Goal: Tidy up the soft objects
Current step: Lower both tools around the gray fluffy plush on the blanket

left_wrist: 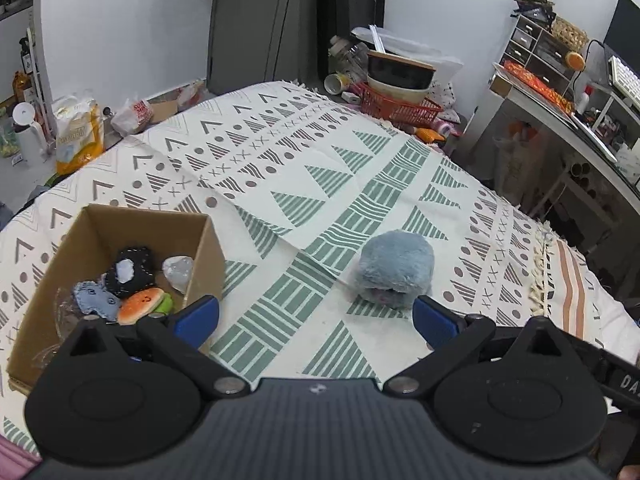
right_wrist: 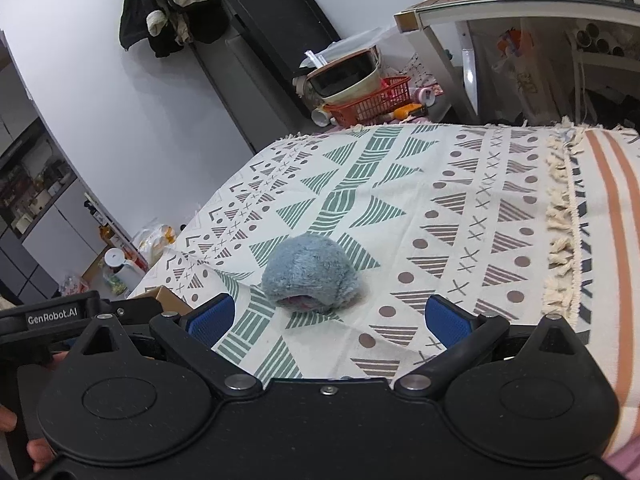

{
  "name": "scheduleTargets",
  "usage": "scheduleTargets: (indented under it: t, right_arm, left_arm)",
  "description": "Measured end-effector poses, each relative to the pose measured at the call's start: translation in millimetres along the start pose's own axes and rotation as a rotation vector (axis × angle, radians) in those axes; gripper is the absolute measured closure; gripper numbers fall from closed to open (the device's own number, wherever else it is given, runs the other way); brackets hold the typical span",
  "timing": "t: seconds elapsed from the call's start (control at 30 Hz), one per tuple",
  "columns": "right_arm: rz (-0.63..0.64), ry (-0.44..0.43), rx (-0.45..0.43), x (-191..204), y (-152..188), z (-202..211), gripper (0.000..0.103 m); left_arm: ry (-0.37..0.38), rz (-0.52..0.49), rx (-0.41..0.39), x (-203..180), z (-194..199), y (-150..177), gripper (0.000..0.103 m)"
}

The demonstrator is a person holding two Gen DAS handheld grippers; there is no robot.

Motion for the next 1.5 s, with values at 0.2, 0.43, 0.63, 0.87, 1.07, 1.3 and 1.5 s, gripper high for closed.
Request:
scheduleTargets:
  t: [0.2, 0.43, 0.63, 0.87, 1.07, 1.3, 1.5]
  right_arm:
    - [-0.015, -0.023, -0.012, -4.9, 5.2, -18.6, 0.006]
    - [-0.042, -0.029, -0.022, -16.6, 7.7, -40.7, 0.007]
    - [-0.102, -0.019, 0.009, -36.1, 17.4, -61.3, 0.012]
    - [-0.161, -0.018, 0.01, -50.1, 21.7, -71.0, 0.013]
    - [-0.178, -0.002, 0.0, -57.5, 19.1, -77.4, 0.019]
    - [-0.237, -0.012, 0.018, -68.1, 22.8, -86.9, 0.023]
    - [-0.241, -0.013, 0.025, -68.8, 24.2, -90.3, 0.023]
  left_arm:
    - [-0.004, 0.023, 0.027, -3.2, -18.2, 0.0, 0.001]
    - [0.014, 0.023, 0.044, -12.4, -45.7, -1.8, 0.002]
    - [0.017, 0.023, 0.052, -26.2, -71.0, -7.6, 0.004]
    - [0.033, -0.015, 0.044, -46.4, -98.8, -16.9, 0.012]
    - [0.033, 0.019, 0.051, -49.5, -117.9, -19.3, 0.025]
    - [0.045, 0.028, 0.067, -52.5, -132.0, -15.0, 0.033]
    - [0.061, 0.018, 0.077, -54.1, -129.8, -4.8, 0.033]
Point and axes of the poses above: each gripper's, at about its wrist camera, not at the fingertips, and z roughly against the way its jaws point, x to its left, y to its underside, the point moved 7 cm from there along -z, roughly the way its jaws point, and after that the axes turned 12 degrees about z, right-handed, at the moved point
